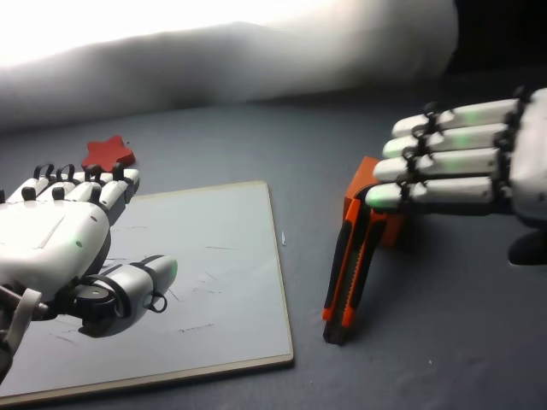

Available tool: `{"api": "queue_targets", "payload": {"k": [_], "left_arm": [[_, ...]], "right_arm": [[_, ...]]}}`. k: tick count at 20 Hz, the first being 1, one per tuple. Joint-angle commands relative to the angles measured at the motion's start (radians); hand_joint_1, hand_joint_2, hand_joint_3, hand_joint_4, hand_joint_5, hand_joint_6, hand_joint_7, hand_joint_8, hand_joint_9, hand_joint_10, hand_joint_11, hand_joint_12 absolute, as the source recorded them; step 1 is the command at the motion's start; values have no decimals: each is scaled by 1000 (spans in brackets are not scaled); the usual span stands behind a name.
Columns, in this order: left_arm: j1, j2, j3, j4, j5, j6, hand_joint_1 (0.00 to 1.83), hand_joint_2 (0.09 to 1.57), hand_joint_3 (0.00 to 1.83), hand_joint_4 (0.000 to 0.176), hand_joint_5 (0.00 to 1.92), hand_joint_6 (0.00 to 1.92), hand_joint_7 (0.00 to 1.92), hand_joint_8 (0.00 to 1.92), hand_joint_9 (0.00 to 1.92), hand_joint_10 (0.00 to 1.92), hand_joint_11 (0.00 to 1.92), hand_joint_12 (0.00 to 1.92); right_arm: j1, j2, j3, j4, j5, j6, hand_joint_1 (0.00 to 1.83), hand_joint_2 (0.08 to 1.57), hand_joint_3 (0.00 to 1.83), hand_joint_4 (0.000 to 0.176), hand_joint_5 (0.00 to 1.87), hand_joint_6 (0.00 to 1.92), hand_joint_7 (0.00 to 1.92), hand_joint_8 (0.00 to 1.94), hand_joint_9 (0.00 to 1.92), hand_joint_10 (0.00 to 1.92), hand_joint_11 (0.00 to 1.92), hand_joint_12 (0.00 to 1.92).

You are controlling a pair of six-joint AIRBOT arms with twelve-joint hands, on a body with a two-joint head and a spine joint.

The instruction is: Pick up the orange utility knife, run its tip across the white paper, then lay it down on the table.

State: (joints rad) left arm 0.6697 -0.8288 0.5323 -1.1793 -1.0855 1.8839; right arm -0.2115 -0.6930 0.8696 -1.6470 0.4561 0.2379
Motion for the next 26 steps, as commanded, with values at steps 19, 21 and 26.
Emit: {"api": "queue_targets", "payload": {"k": [19, 21, 26], "left_arm": [[3, -5, 38, 64, -21, -2, 165, 1370, 0, 6, 71, 5, 159, 4, 135, 5, 0, 436], [3, -6, 38, 64, -21, -4, 179, 1372, 0, 3, 59, 3, 146, 2, 126, 1, 0, 421], [-3, -6, 37, 64, -21, -9, 168, 1375, 2, 8, 49, 4, 164, 4, 151, 7, 0, 463]], "right_arm": [[-114, -334, 53, 457, -383, -665, 1231, 1102, 0, 0, 0, 0, 0, 0, 0, 0, 0, 0], [-118, -362, 72, 457, -383, -666, 1225, 1106, 0, 0, 0, 0, 0, 0, 0, 0, 0, 0], [-128, -445, 153, 457, -396, -692, 1226, 1107, 0, 0, 0, 0, 0, 0, 0, 0, 0, 0]]}}
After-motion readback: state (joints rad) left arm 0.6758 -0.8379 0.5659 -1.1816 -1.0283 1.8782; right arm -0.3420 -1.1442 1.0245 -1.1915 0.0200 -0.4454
